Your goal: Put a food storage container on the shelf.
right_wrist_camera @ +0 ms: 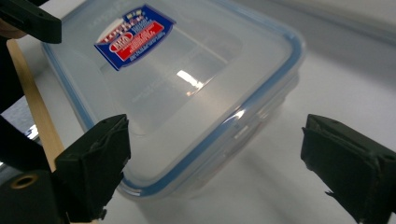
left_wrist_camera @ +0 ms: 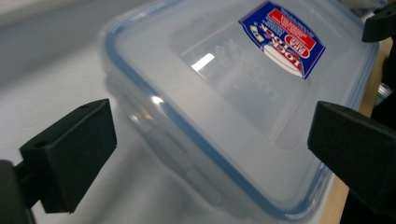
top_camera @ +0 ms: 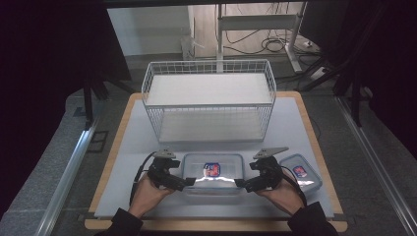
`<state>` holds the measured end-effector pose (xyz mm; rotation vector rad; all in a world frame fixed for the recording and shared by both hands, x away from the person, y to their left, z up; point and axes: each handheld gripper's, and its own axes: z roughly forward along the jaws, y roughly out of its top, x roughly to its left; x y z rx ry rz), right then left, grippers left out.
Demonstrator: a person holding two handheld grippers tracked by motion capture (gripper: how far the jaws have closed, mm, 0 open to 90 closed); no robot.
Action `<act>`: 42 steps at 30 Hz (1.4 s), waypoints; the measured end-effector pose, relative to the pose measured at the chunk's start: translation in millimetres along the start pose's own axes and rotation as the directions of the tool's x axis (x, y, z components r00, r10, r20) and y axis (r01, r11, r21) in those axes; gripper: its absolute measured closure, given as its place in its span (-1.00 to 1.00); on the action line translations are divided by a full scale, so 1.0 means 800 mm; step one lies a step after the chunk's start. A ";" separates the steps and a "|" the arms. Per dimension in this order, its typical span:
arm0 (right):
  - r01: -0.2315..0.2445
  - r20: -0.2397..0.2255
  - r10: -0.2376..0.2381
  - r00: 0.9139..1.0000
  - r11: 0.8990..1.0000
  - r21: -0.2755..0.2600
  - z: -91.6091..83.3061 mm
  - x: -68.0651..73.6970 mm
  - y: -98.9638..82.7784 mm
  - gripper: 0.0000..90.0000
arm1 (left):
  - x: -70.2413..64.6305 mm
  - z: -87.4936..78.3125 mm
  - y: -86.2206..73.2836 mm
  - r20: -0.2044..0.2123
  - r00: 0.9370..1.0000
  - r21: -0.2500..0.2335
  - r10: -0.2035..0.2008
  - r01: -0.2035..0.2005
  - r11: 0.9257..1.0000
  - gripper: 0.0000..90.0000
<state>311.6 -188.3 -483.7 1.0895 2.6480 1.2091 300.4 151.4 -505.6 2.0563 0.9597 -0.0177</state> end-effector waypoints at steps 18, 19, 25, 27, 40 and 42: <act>-0.121 -0.134 0.125 0.983 0.992 0.036 0.008 0.000 -0.003 -0.50 | -0.012 -0.012 -0.017 0.042 0.999 -0.010 -0.033 0.034 0.999 -0.76; -0.124 -0.139 0.127 0.982 0.992 0.029 0.005 0.001 -0.006 -0.45 | -0.015 -0.015 -0.020 0.038 0.999 -0.011 -0.025 0.025 1.000 -0.72; -0.149 -0.165 0.147 0.975 0.989 0.001 -0.006 0.004 -0.020 -0.18 | -0.027 -0.029 -0.039 0.027 0.997 -0.087 -0.075 0.077 0.993 -0.50; -0.161 -0.175 0.153 0.972 0.986 -0.031 -0.011 0.002 -0.020 -0.05 | -0.020 -0.036 -0.048 0.073 0.992 -0.125 -0.107 0.115 0.985 -0.24; -0.229 -0.224 0.214 0.951 0.973 -0.041 -0.011 -0.010 -0.019 0.08 | -0.004 -0.040 -0.055 0.158 0.970 -0.167 -0.184 0.210 0.963 0.03; -0.228 -0.218 0.213 0.953 0.973 -0.047 -0.012 -0.009 -0.019 0.12 | -0.003 -0.041 -0.055 0.162 0.969 -0.178 -0.185 0.213 0.961 0.07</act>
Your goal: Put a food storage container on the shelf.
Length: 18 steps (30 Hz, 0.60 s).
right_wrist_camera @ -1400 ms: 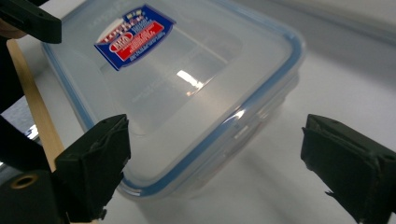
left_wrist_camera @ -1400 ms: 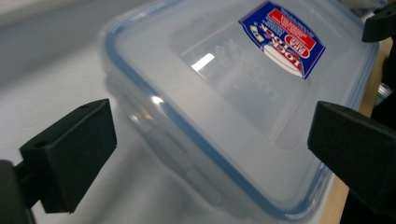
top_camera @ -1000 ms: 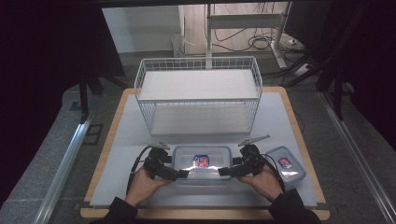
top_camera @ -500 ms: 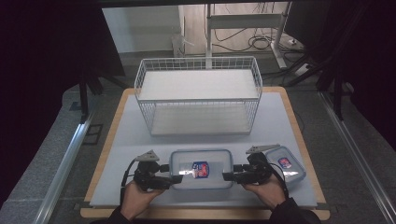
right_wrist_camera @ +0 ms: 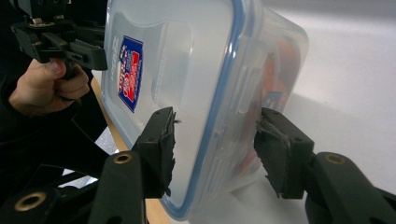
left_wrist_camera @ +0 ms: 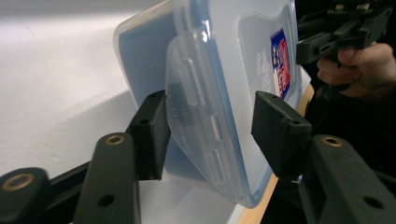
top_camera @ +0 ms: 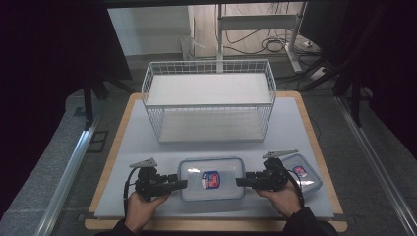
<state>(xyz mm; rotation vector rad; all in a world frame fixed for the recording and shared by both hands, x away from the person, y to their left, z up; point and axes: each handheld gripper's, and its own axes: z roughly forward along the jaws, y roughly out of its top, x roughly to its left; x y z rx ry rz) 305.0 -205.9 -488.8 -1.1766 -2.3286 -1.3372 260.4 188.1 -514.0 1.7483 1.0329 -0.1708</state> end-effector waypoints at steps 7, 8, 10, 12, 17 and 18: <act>-0.023 0.003 0.023 1.000 0.999 -0.032 -0.003 0.001 -0.002 0.18 | -0.002 0.000 0.004 -0.018 1.000 -0.012 0.009 -0.009 1.000 0.11; -0.019 0.007 0.019 1.000 0.999 -0.037 -0.003 0.002 -0.002 0.18 | -0.002 0.000 0.005 -0.022 1.000 -0.010 0.010 -0.010 1.000 0.11; -0.002 0.020 0.003 1.000 0.999 -0.044 -0.003 0.005 -0.002 0.18 | -0.002 0.001 0.007 -0.029 1.000 -0.010 0.013 -0.013 1.000 0.11; 0.008 0.030 -0.006 1.000 0.999 -0.052 -0.004 0.006 -0.001 0.18 | -0.004 0.001 0.008 -0.037 0.999 -0.005 0.020 -0.020 1.000 0.11; 0.017 0.031 -0.015 0.999 0.997 -0.076 -0.009 0.008 0.003 0.18 | -0.007 0.000 0.016 -0.037 0.999 -0.020 0.030 -0.031 0.999 0.11; 0.017 0.032 -0.014 0.999 0.997 -0.080 -0.010 0.008 0.004 0.18 | -0.008 0.000 0.018 -0.037 0.999 -0.024 0.029 -0.030 0.999 0.11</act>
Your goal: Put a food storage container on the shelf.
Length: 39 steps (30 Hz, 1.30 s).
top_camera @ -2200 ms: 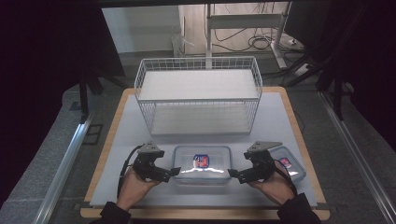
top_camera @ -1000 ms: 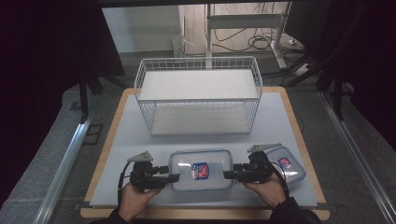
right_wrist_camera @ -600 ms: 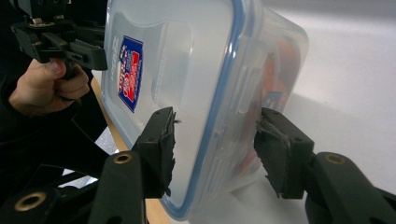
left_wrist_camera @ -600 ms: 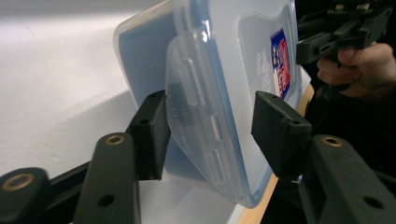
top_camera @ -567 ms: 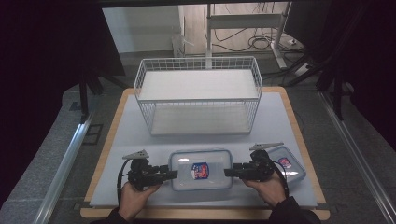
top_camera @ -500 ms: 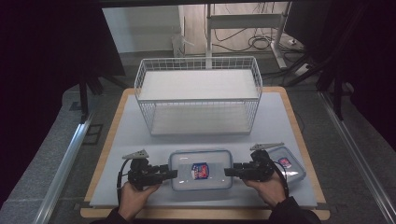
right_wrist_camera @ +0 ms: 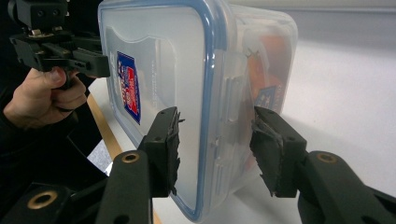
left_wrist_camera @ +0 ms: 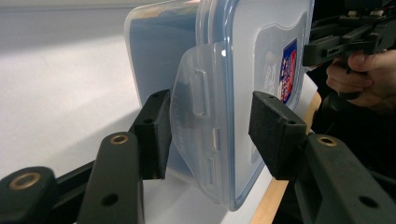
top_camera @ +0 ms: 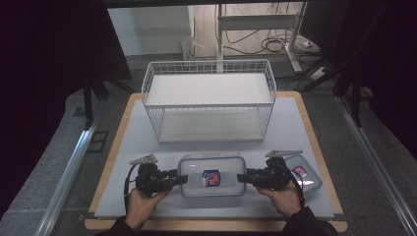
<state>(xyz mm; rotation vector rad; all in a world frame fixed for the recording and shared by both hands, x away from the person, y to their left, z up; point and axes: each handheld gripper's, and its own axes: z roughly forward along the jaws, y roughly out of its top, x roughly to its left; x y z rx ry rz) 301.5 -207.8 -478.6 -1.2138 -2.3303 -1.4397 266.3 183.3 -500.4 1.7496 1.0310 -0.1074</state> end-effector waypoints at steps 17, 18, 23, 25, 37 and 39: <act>0.045 0.003 -0.045 0.999 0.997 -0.069 -0.021 0.011 0.034 0.18 | -0.018 -0.015 0.048 -0.022 0.997 -0.034 0.076 -0.077 0.996 0.11; 0.050 0.005 -0.049 0.999 0.996 -0.073 -0.022 0.012 0.037 0.18 | -0.018 -0.015 0.050 -0.023 0.997 -0.035 0.077 -0.078 0.996 0.11; 0.066 0.007 -0.066 0.998 0.994 -0.085 -0.026 0.016 0.053 0.18 | -0.019 -0.021 0.063 -0.024 0.996 -0.052 0.083 -0.084 0.995 0.11; 0.075 0.008 -0.075 0.997 0.993 -0.088 -0.026 0.017 0.059 0.18 | -0.019 -0.024 0.069 -0.026 0.996 -0.057 0.084 -0.085 0.995 0.11; 0.085 -0.009 -0.086 0.996 0.991 -0.107 -0.028 0.022 0.095 0.18 | -0.022 -0.040 0.101 -0.039 0.994 -0.080 0.099 -0.102 0.992 0.11; 0.091 -0.007 -0.092 0.996 0.989 -0.114 -0.030 0.024 0.102 0.18 | -0.023 -0.043 0.107 -0.038 0.994 -0.086 0.100 -0.103 0.991 0.11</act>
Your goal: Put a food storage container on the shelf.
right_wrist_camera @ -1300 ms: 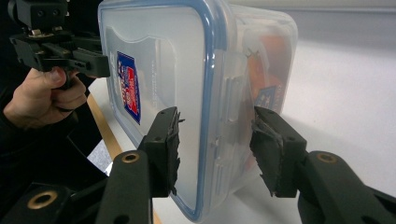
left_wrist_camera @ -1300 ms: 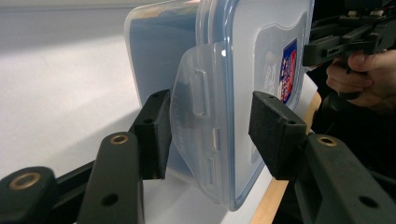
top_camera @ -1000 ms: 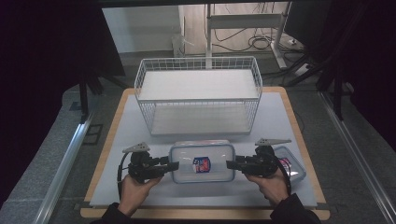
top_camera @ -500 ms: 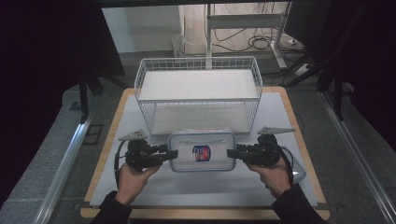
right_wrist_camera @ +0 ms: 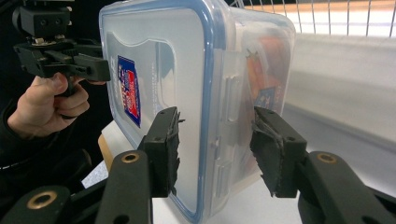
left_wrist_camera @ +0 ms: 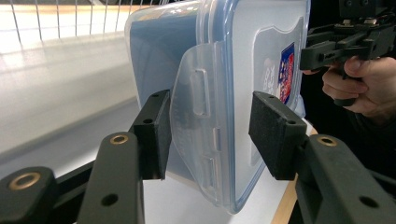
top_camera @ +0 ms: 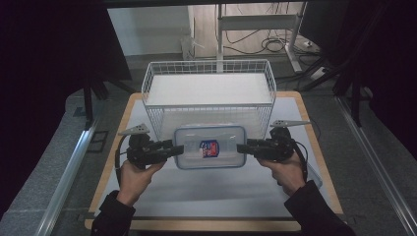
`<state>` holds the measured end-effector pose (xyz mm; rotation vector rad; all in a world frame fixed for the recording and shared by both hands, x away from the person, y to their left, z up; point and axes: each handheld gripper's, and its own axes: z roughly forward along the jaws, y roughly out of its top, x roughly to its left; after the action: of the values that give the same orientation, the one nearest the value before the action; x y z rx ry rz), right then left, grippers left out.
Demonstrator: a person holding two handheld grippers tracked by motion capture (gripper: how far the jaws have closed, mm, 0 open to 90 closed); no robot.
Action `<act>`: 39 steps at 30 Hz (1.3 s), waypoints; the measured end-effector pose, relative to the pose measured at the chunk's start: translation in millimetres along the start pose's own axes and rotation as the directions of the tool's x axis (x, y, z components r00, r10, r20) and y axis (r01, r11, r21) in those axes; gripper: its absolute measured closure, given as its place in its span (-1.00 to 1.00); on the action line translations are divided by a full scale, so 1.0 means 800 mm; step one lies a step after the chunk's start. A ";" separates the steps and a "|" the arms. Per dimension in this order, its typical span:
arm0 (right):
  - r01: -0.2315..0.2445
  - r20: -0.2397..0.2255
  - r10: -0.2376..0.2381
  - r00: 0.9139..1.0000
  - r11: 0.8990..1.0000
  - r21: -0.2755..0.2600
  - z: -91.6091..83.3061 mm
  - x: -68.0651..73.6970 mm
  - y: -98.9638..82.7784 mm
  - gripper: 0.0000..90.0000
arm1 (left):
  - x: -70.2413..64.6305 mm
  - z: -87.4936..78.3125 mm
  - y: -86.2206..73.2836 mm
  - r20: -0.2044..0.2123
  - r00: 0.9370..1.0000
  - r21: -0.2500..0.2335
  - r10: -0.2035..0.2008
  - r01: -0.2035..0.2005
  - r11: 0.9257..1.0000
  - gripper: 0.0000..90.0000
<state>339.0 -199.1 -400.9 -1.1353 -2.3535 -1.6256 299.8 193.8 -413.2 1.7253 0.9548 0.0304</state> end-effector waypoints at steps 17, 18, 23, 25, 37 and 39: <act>0.017 -0.007 -0.018 1.000 0.999 -0.043 -0.002 0.003 0.062 0.18 | 0.006 -0.014 0.061 -0.007 1.000 -0.032 0.007 -0.007 0.999 0.11; 0.020 -0.005 -0.021 1.000 0.999 -0.044 -0.002 0.003 0.065 0.18 | 0.007 -0.015 0.065 -0.006 1.000 -0.033 0.007 -0.008 0.999 0.11; 0.036 -0.002 -0.037 0.999 0.998 -0.053 -0.001 0.004 0.086 0.18 | 0.012 -0.019 0.082 -0.005 1.000 -0.045 0.009 -0.010 0.999 0.11; 0.038 -0.003 -0.038 0.999 0.998 -0.060 0.000 0.004 0.094 0.17 | 0.015 -0.021 0.089 -0.004 1.000 -0.050 0.011 -0.011 0.999 0.12; 0.022 -0.010 -0.023 1.000 0.995 -0.101 0.001 -0.003 0.139 0.17 | 0.021 -0.025 0.137 -0.012 1.000 -0.075 0.022 -0.023 0.997 0.12; 0.012 -0.016 -0.014 1.000 0.994 -0.111 0.001 -0.006 0.145 0.17 | 0.024 -0.025 0.144 -0.004 1.000 -0.083 0.022 -0.022 0.996 0.14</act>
<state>412.0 -181.0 -312.4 -1.1228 -2.2909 -1.7827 369.7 213.5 -319.5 1.6597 0.9246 0.0857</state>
